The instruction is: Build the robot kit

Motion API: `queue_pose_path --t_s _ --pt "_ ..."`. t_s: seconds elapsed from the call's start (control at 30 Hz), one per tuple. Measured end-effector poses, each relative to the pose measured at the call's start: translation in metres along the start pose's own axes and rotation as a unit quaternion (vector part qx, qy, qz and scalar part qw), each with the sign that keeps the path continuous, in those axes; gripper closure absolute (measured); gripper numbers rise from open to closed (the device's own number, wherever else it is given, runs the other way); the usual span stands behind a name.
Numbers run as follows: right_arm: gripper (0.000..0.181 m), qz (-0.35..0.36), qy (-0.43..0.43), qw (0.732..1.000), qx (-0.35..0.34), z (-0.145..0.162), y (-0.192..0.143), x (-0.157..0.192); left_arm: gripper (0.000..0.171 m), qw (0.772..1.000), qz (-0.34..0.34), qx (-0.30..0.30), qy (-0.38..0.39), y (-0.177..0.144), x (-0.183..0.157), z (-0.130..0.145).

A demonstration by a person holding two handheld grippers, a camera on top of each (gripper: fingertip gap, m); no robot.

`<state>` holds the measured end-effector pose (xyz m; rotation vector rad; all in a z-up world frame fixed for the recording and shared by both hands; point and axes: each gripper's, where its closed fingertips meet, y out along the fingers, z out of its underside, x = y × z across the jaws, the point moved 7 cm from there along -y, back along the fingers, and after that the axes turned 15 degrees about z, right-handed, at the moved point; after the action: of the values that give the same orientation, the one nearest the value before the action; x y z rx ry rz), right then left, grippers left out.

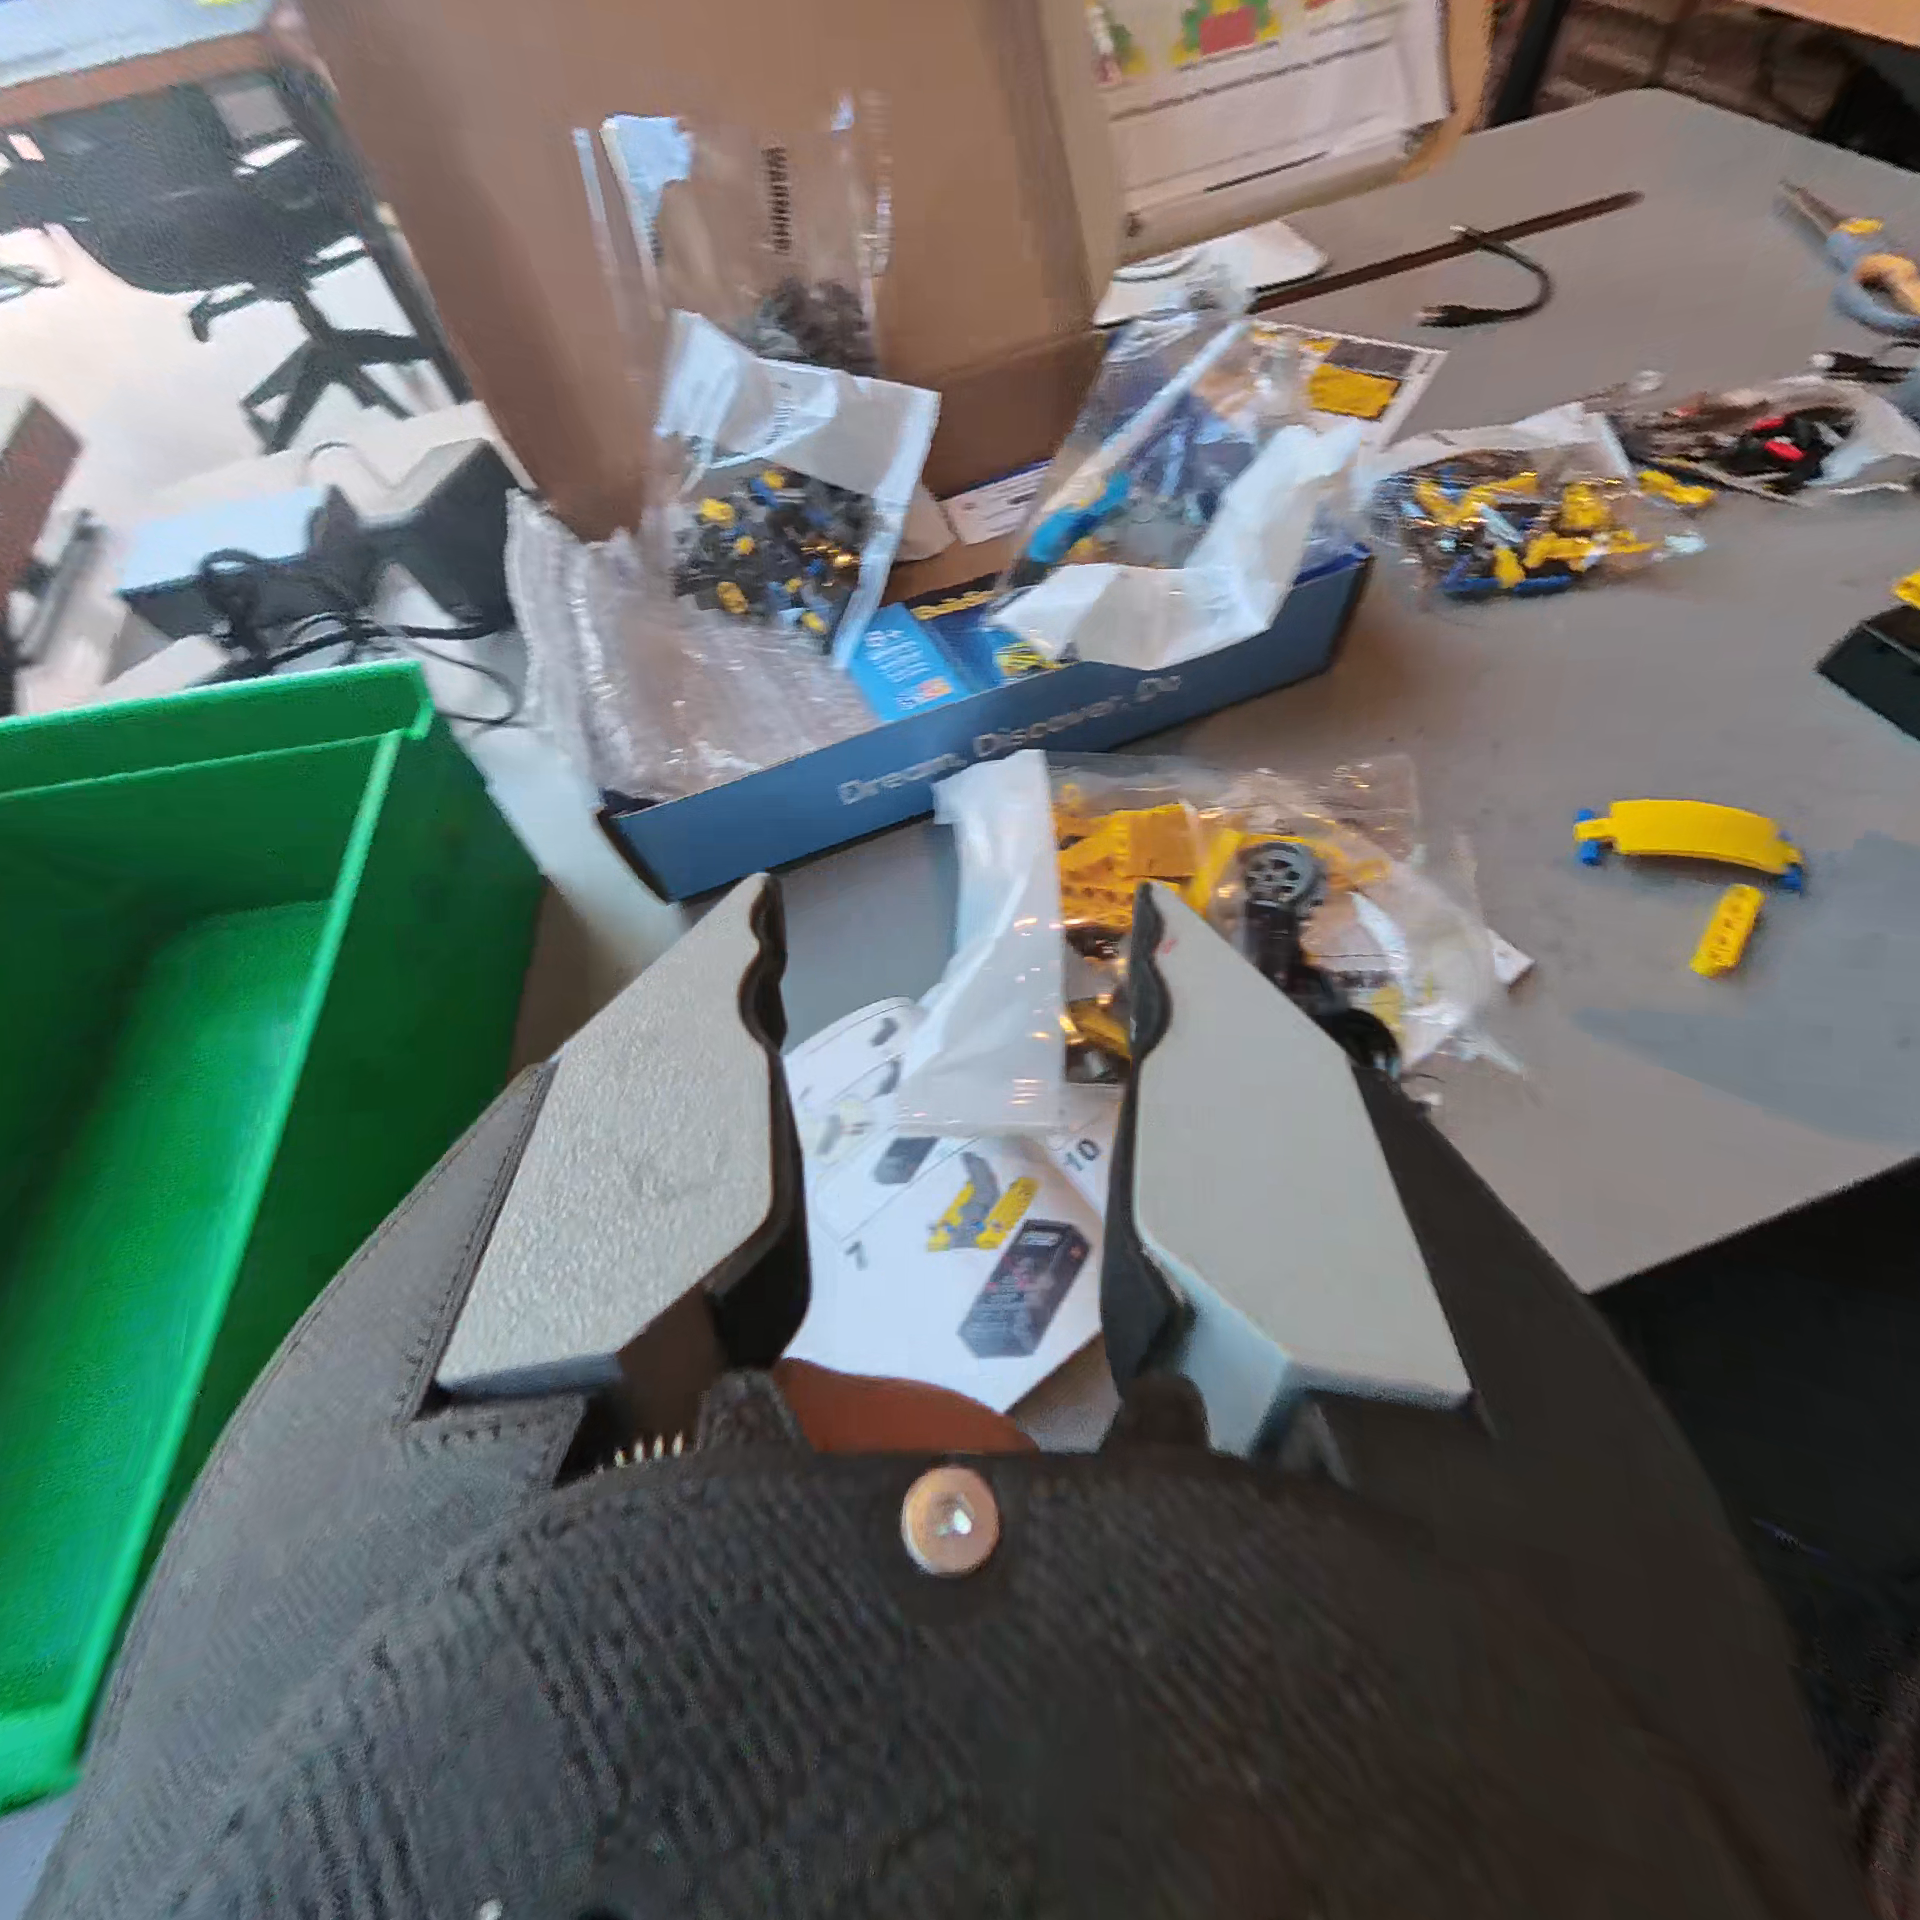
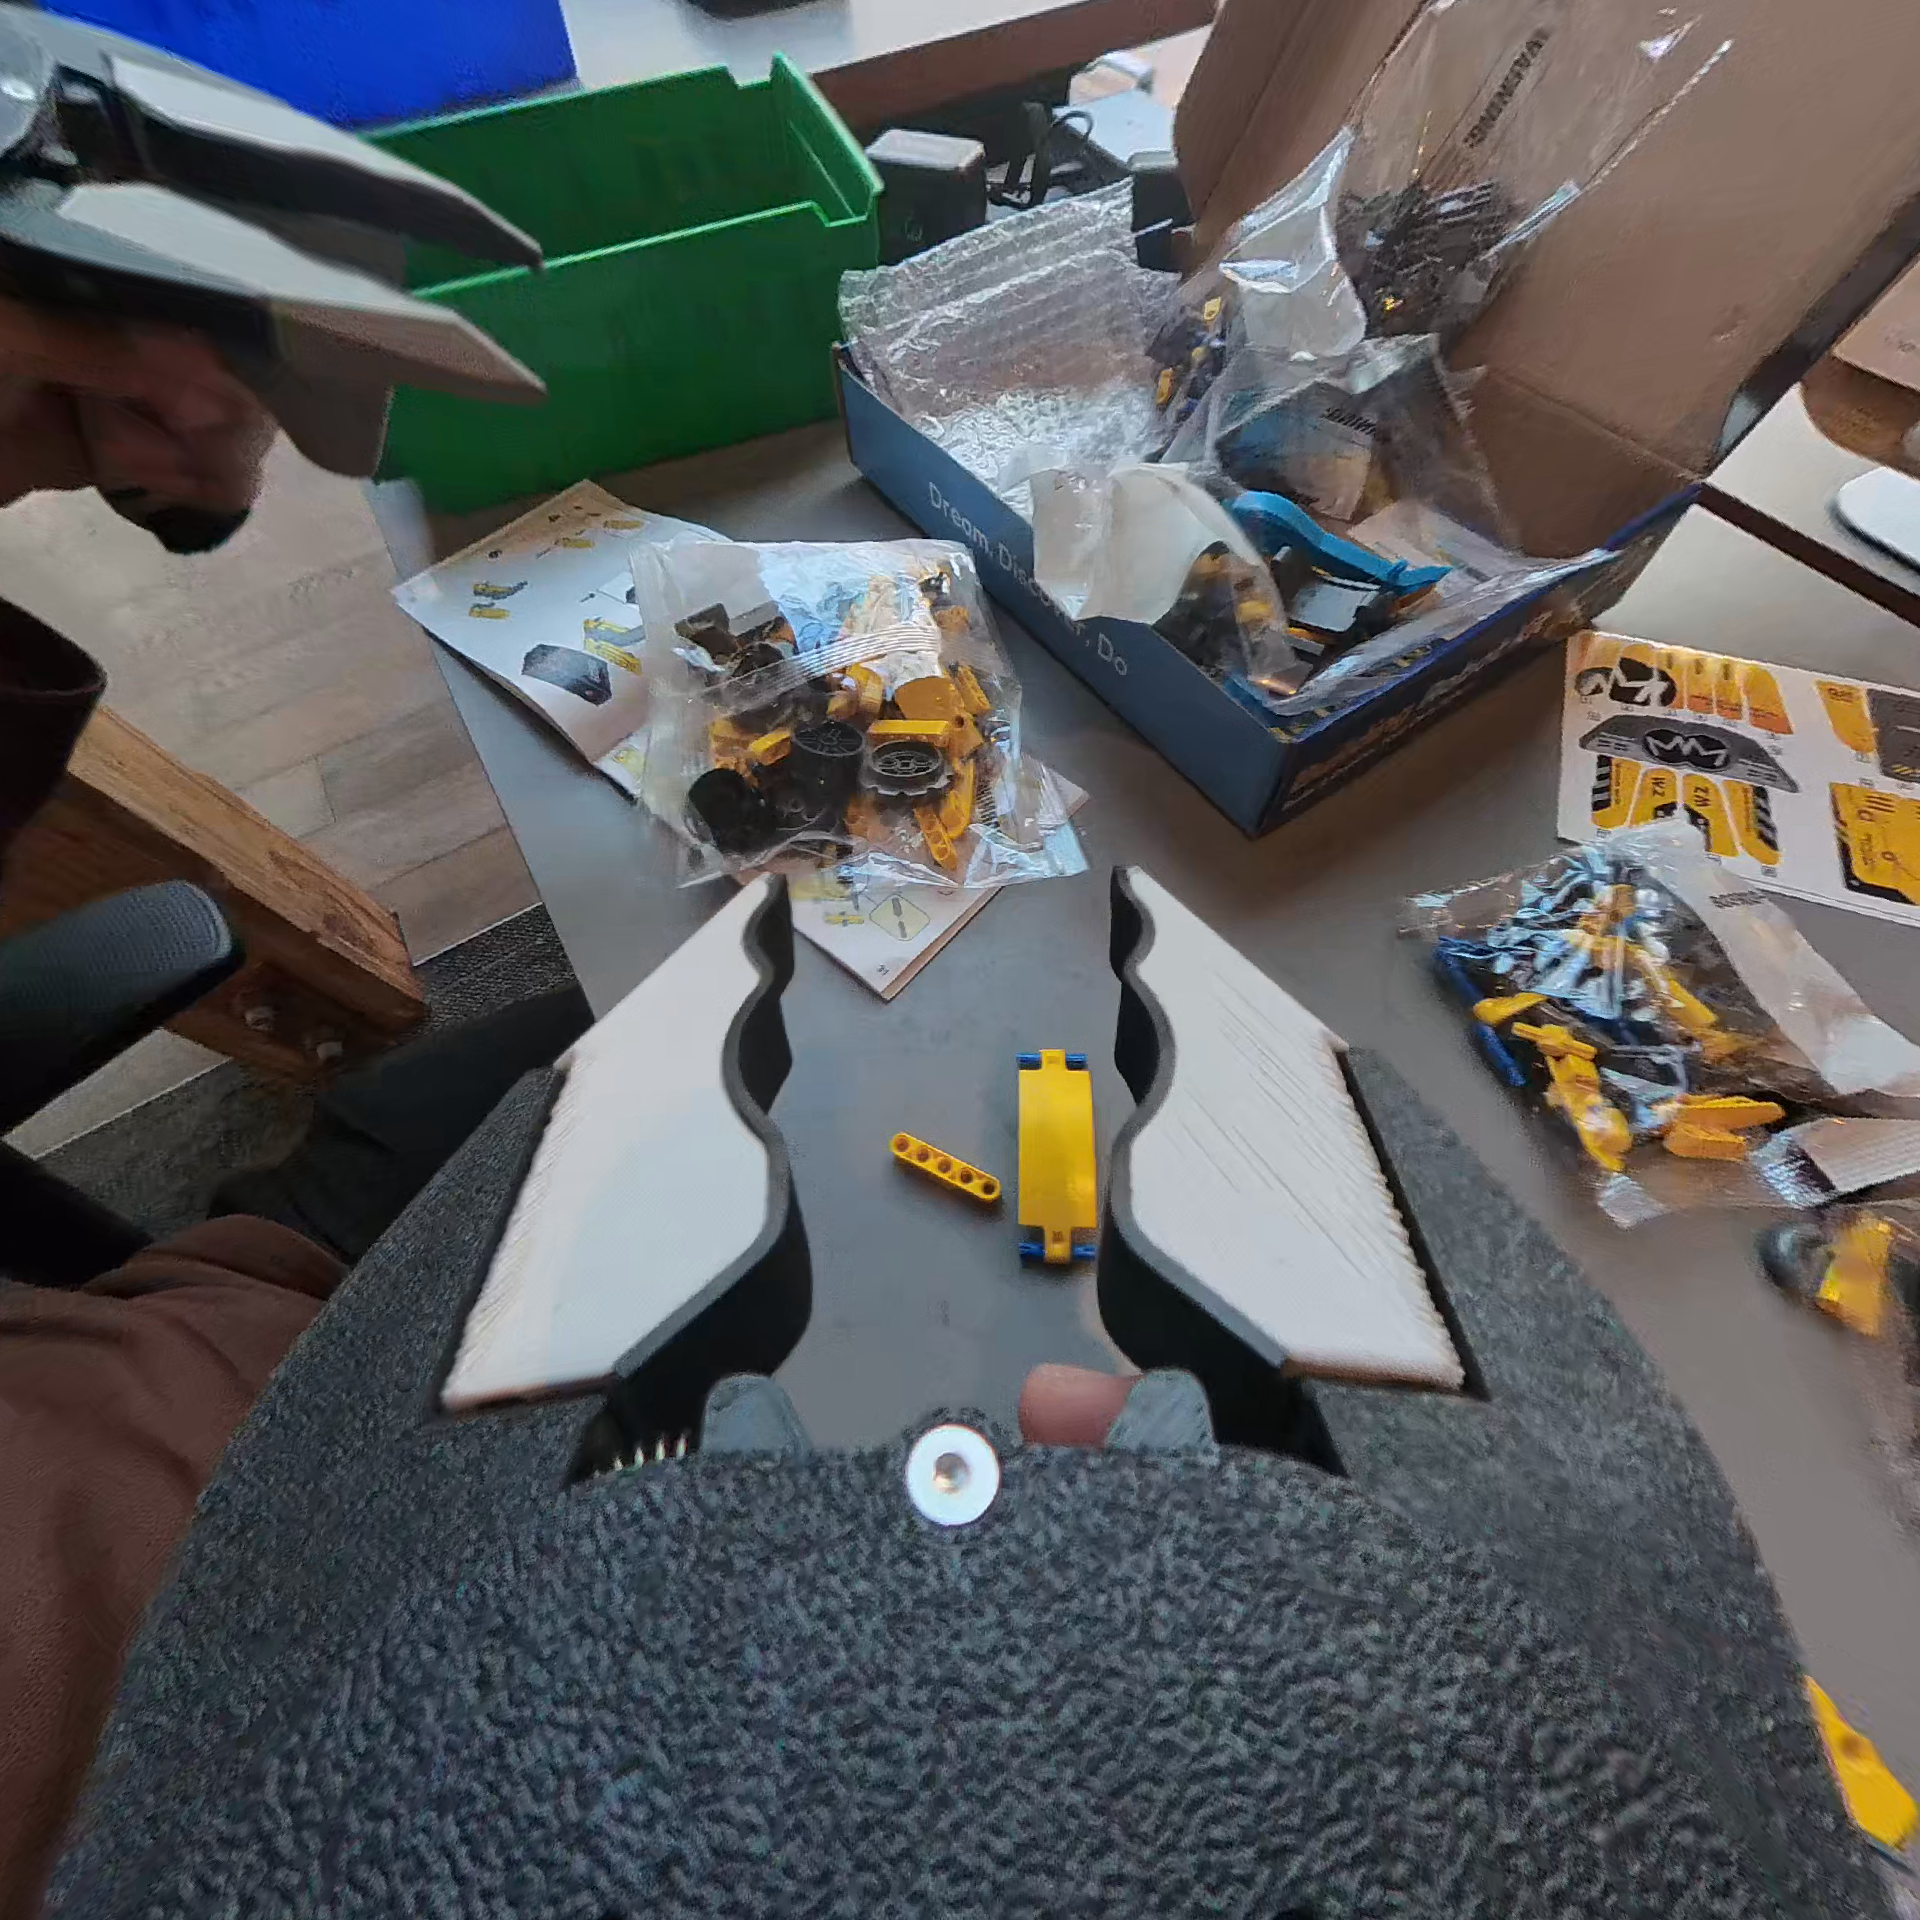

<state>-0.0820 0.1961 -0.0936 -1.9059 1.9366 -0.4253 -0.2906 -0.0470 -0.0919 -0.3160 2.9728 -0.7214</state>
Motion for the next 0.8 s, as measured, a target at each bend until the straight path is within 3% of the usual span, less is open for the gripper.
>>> queue_pose_path --t_s 0.07,0.2,0.27,0.4,0.5,0.6,0.67,0.8 --pt "0.109 -0.021 -0.013 1.000 0.019 0.005 0.010 0.020 0.108 0.999 -0.035 -0.008 -0.011 -0.009 0.015 0.002" --pt "0.092 -0.036 -0.037 0.998 0.043 0.028 0.047 0.070 0.107 0.999 -0.036 0.006 -0.026 -0.008 0.023 0.011" --pt "0.082 -0.042 -0.041 0.997 0.057 0.038 0.066 0.091 0.105 0.999 -0.020 0.031 -0.026 0.003 0.022 0.020" --pt "0.082 -0.008 -0.087 0.995 0.048 0.042 0.095 0.110 0.103 0.995 0.004 0.101 -0.024 0.026 0.020 0.043" --pt "0.111 0.017 -0.146 0.988 0.046 0.043 0.113 0.111 0.103 0.991 0.018 0.127 -0.029 0.039 0.020 0.055" --pt "0.142 0.021 -0.159 0.986 0.040 0.037 0.117 0.106 0.111 0.985 0.086 0.141 -0.053 0.052 0.012 0.068" --pt "0.150 0.014 -0.149 0.988 0.031 0.030 0.112 0.101 0.102 0.979 0.117 0.159 -0.058 0.059 0.007 0.077" --pt "0.166 -0.003 -0.111 0.993 0.029 0.019 0.107 0.088 0.106 0.974 0.142 0.177 -0.026 0.063 -0.004 0.078"
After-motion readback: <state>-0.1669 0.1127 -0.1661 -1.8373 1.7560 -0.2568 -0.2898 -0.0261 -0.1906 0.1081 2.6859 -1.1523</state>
